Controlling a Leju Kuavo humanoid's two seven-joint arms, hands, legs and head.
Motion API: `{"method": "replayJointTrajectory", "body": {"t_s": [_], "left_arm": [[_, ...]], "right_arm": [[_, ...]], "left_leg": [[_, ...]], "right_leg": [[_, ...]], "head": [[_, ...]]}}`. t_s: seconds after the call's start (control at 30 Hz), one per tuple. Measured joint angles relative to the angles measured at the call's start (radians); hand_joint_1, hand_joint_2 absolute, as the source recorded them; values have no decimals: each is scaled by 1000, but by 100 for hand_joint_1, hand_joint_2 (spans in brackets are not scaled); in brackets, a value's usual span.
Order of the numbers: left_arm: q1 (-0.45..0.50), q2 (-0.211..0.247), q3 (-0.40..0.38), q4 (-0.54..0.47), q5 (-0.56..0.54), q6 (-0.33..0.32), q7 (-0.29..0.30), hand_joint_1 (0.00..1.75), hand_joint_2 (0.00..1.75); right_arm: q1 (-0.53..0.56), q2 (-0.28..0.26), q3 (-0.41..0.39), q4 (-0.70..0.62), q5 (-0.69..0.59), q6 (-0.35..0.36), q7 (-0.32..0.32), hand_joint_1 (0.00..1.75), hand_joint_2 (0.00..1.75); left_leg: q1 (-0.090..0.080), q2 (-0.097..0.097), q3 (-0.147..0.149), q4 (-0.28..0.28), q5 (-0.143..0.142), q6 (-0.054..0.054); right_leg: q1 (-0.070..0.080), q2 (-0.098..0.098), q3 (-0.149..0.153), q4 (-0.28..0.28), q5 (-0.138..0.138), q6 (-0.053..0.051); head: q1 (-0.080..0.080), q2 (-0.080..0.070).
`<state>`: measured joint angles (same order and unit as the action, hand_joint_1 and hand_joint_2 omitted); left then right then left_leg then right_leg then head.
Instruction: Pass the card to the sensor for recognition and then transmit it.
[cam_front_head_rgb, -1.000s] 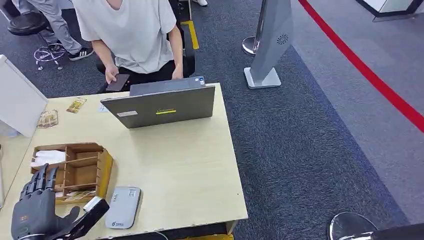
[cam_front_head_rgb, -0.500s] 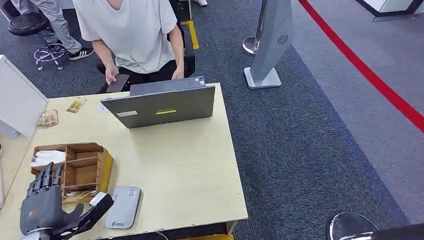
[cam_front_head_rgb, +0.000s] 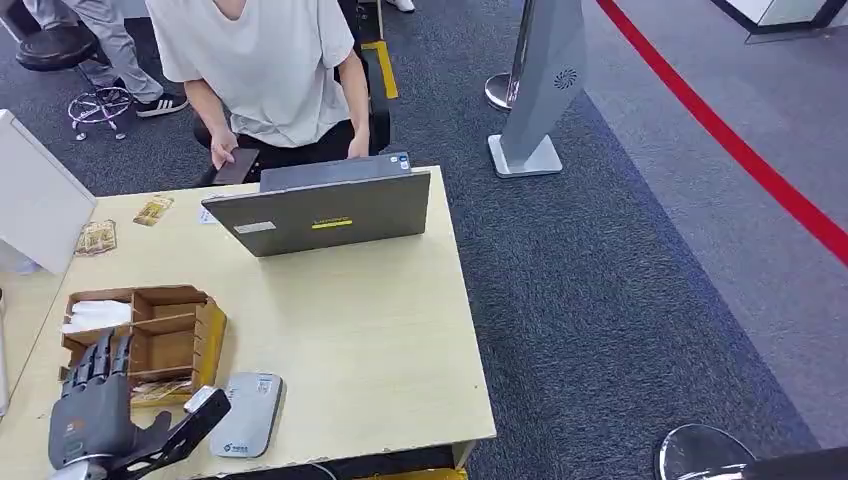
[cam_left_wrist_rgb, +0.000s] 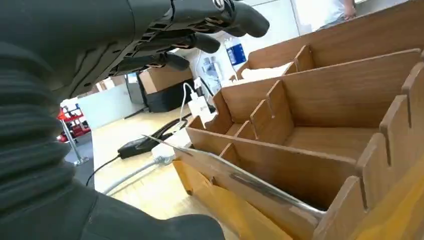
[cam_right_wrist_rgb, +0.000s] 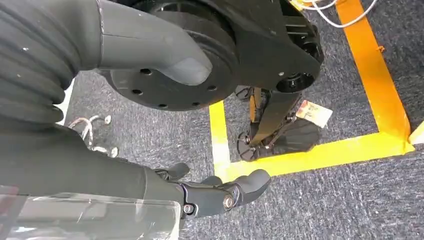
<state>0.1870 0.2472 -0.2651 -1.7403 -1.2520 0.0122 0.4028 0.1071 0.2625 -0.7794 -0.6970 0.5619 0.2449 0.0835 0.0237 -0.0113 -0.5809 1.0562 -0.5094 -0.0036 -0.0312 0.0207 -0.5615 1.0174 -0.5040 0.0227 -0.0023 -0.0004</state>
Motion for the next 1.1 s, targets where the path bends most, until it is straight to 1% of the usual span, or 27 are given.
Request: {"method": "replayJointTrajectory", "body": {"t_s": [0.03, 0.07, 0.1, 0.3, 0.43, 0.73, 0.93, 1.1], "left_arm": [[0, 0, 4, 2, 0, 0, 0, 0, 175], [1, 0, 6, 2, 0, 0, 0, 10, 175], [1, -1, 8, 4, 2, -1, 0, 175, 175], [1, -4, 23, 18, 15, -10, -4, 175, 175], [1, -8, 34, 34, 21, -13, -10, 175, 175], [-6, -11, 45, 50, 37, -13, -20, 175, 175], [-7, -14, 53, 51, 18, 18, -37, 175, 175], [-12, -14, 57, 51, 8, 23, -40, 175, 175]], "right_arm": [[0, 0, 0, 0, 0, -2, -1, 0, 175], [0, 0, 0, 1, 1, -4, -2, 0, 175], [0, 0, 0, 1, 3, -5, -3, 0, 175], [-1, 0, -1, 8, 4, -11, -13, 0, 175], [0, -5, -2, 14, 6, 8, -15, 0, 175], [-1, -7, -5, 19, 6, 21, -18, 0, 175], [9, -4, -7, -9, 6, 53, -5, 0, 175], [16, 0, -13, -30, 6, 67, 0, 0, 175]], "left_leg": [[0, 0, 0, 0, 0, 0], [0, 0, 0, 0, 0, 0], [0, 0, 0, 0, 0, 0], [0, 0, 0, 0, 0, 0], [0, 0, 0, 0, 0, 0], [0, 0, 0, 0, 0, 0], [0, 0, 0, 0, 0, 0], [0, 0, 0, 0, 0, 0]], "right_leg": [[0, 0, 0, 0, 0, 0], [0, 0, 0, 0, 0, 0], [0, 0, 0, 0, 0, 0], [0, 0, 0, 0, 0, 0], [0, 0, 0, 0, 0, 0], [0, 0, 0, 0, 0, 0], [0, 0, 0, 0, 0, 0], [0, 0, 0, 0, 0, 0]], "head": [[0, 0], [0, 0], [0, 0], [0, 0], [0, 0], [0, 0], [0, 0], [0, 0]]}}
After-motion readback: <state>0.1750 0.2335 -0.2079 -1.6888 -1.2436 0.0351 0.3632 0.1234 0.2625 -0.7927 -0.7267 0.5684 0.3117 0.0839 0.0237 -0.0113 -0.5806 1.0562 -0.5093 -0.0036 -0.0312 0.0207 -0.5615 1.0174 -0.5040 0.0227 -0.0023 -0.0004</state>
